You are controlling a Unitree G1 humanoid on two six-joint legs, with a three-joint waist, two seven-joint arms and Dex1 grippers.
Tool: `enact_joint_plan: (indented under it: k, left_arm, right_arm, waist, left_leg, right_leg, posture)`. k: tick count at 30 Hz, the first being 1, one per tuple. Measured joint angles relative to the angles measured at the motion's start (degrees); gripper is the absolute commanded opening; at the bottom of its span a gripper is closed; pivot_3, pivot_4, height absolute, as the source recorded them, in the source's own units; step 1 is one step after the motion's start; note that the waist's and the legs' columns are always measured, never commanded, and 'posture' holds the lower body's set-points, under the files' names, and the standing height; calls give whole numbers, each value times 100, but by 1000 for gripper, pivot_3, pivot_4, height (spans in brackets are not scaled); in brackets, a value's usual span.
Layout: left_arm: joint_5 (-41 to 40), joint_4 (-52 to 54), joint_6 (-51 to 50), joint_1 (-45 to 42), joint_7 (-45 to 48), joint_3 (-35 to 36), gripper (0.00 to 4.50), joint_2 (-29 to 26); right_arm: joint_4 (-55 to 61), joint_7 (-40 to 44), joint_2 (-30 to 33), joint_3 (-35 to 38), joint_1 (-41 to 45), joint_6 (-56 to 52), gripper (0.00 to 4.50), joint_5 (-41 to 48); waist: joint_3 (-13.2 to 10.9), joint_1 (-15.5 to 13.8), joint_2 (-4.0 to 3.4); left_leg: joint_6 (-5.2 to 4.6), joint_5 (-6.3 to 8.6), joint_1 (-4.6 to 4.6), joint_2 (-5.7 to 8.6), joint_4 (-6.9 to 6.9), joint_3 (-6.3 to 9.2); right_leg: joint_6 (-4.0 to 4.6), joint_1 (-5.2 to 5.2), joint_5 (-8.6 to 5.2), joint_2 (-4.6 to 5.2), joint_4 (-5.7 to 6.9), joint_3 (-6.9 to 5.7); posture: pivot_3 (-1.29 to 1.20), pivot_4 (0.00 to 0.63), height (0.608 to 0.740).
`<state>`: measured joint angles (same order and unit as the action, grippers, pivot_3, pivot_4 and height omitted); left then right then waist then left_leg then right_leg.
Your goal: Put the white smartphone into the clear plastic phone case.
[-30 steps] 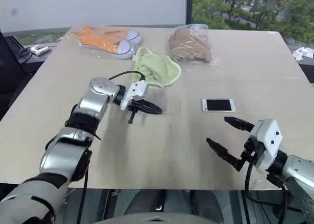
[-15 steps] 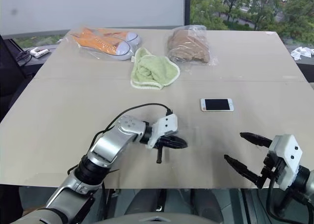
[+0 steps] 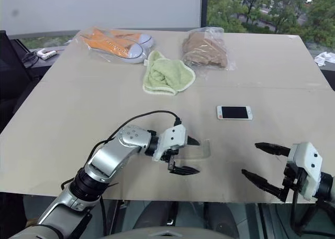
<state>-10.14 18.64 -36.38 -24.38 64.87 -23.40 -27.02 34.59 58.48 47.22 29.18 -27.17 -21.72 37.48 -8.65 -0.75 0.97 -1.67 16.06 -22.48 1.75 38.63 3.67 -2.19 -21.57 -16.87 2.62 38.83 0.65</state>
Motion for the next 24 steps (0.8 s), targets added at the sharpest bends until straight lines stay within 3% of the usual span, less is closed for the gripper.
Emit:
enact_joint_plan:
  k: [3,5,9,14,15,16,17,20,24]
  left_arm:
    - [-617,78,-19,-51,-7,851,4472,-126]
    - [-935,113,9,-113,163,1355,4472,-542]
    - [-1286,-38,254,196,586,2606,4472,-1814]
    - [-1603,137,129,668,595,3091,4472,-2054]
    - [-1716,216,-16,806,518,3288,4472,-2108]
    - [-2016,586,-324,1013,337,3726,4472,-2240]
    - [-2168,795,-463,1086,235,3906,4472,-2312]
    - [-2424,1194,-683,1336,18,4122,4472,-2429]
    - [-2640,1447,-848,1491,-232,4138,4472,-2464]
  right_arm:
    - [-632,-46,405,-549,1257,-100,4500,-242]
    - [-1139,-101,507,-939,2012,-130,4500,-506]
    - [-3154,128,469,-2483,4163,339,4500,-1741]
    - [-4678,604,143,-3313,5230,1089,4500,-2396]
    - [-5561,767,-57,-3630,5819,1482,4500,-2715]
    - [-7291,928,-342,-3927,6853,2138,4500,-3196]
    - [-8042,1006,-438,-4022,7302,2447,4500,-3398]
    - [-9403,1098,-616,-4163,8095,3123,4500,-3837]
    - [-10309,1233,-826,-4192,8510,3226,4500,-4144]
  waist:
    - [-3,112,4]
    - [-3,147,2]
    - [-19,214,-11]
    - [-35,99,-10]
    - [-43,133,-4]
    - [-66,157,-11]
    - [-69,165,-15]
    - [-69,174,-16]
    - [-68,187,-15]
  left_leg:
    - [1,0,14,-2,-1,-7]
    - [4,-2,21,-3,-11,-8]
    - [27,-15,27,-2,-37,-27]
    - [25,-13,-26,4,-23,-3]
    - [24,-12,-28,4,-20,-9]
    - [24,-13,-25,5,-17,-14]
    - [24,-14,-25,4,-21,-13]
    - [26,-14,-22,2,-29,-9]
    - [26,-14,-21,1,-24,-11]
  right_leg:
    - [1,4,1,-3,3,5]
    - [3,5,0,-4,3,4]
    - [3,-2,-1,-3,-17,22]
    - [-2,-31,1,7,-37,-4]
    - [-3,-28,2,5,-41,2]
    - [-12,-26,10,6,-45,8]
    - [-12,-27,9,6,-46,8]
    - [-11,-26,9,3,-50,5]
    - [-10,-22,10,4,-48,9]
  posture:
    - [0,150,740]
    - [0,150,740]
    - [0,150,740]
    - [0,150,740]
    - [0,150,740]
    - [0,150,740]
    - [0,150,740]
    - [0,150,740]
    - [0,150,740]
